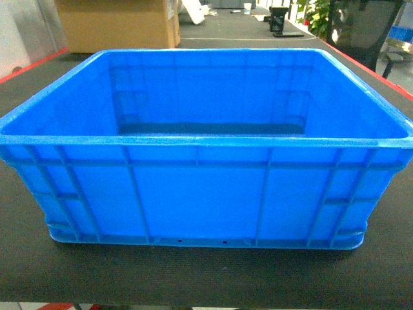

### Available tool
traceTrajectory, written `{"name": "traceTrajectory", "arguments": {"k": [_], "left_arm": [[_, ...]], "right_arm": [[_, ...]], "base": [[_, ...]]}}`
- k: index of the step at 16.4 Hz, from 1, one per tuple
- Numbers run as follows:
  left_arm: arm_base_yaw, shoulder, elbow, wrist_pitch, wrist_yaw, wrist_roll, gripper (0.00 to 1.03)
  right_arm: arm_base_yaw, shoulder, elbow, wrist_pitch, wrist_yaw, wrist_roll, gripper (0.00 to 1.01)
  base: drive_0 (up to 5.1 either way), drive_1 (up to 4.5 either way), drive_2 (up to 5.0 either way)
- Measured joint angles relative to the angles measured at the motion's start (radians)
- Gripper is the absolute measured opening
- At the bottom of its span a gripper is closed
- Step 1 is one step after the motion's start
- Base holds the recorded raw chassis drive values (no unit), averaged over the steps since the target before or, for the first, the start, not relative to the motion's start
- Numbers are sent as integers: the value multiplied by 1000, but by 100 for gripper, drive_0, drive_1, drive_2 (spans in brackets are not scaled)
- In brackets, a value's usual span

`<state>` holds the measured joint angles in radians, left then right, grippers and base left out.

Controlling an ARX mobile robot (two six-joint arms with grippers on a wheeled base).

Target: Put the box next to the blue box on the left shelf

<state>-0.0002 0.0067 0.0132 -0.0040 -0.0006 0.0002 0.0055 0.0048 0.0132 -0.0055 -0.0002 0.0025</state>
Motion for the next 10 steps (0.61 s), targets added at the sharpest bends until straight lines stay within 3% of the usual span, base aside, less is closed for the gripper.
{"name": "traceTrajectory", "arguments": {"k": [1,2,3,4,5,7,10], "left_arm": [[0,0,0,0,0,0,98],[-36,26,23,-84,-101,-23,98],[-151,134,78,-188,-311,-89,98],[-174,166,87,-190,-363,-103,98],[-204,195,89,-186,-426,-126,98],[-211,216,89,-179,-522,-144,98],[-197,240,106,-135,-589,-161,98]], "right_arm": [[0,0,0,0,0,0,98],[0,0,0,0,0,0,98],[9,8,5,-26,34,2,98],[32,23,19,-75,101,5,98],[89,76,43,-123,207,12,98],[161,166,78,-185,363,28,98],[202,223,81,-168,509,47,98]], "base": [[0,0,0],[0,0,0],[0,0,0],[0,0,0],[0,0,0],[0,0,0],[0,0,0]]}}
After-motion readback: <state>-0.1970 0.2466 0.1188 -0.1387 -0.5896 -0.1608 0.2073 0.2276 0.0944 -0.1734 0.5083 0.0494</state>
